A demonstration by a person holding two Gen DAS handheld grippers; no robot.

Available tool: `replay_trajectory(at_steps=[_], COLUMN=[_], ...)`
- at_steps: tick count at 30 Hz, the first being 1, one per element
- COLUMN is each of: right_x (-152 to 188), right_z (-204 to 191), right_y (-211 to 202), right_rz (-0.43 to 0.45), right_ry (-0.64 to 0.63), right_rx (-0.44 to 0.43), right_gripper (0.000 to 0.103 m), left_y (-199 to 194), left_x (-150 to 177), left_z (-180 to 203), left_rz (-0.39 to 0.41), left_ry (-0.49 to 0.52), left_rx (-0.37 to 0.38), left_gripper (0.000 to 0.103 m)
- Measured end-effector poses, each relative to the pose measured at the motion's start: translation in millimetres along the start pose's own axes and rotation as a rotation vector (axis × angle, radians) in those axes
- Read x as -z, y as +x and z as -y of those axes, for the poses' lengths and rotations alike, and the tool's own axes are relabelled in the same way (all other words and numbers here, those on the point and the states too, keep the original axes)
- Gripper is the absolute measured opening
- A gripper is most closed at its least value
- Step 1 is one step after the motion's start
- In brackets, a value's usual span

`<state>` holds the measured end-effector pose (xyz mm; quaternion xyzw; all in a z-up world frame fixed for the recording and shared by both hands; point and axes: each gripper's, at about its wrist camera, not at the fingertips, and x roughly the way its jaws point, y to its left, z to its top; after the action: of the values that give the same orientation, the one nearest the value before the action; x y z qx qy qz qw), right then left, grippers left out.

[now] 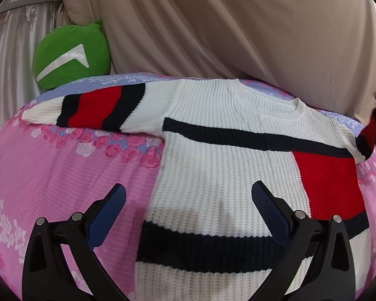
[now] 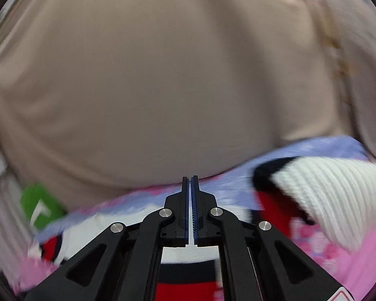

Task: Fold small clothes
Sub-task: 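Move the right tool to the striped sleeve and grasp its cuff, then fold the gripped sleeve across the sweater body with the right tool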

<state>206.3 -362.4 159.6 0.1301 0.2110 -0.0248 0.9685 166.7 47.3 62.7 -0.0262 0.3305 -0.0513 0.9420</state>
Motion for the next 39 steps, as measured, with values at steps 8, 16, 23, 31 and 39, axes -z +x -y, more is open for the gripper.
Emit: replay_trajectory(at_steps=[8, 16, 23, 31, 39], right_x=[120.0, 130.1, 125.2, -22.9, 49.5], right_z=[-110.3, 65.7, 101.7, -23.0, -160.4], right_y=[70.5, -23.0, 22.3, 42.6, 68.3], right_rz=[-0.308, -0.254, -0.357, -0.016, -0.060], right_ry=[-0.286, 0.295, 0.412, 0.173, -0.333], right_rx=[-0.080, 0.216, 0.213, 0.114, 0.025], right_gripper=[0.031, 0.058, 0.043, 0.007, 0.056], left_y=[13.4, 15.9, 15.8, 0.9, 16.3], left_x=[-7.5, -6.4, 1.4, -11.8, -20.8], left_z=[7.4, -2.2, 8.7, -8.1, 5.0], left_rz=[-0.058, -0.051, -0.069, -0.016, -0.066], left_ry=[-0.001, -0.006, 0.021, 0.005, -0.008], left_rx=[0.057, 0.072, 0.087, 0.029, 0.085], left_gripper=[0.098, 0.098, 0.098, 0.098, 0.098])
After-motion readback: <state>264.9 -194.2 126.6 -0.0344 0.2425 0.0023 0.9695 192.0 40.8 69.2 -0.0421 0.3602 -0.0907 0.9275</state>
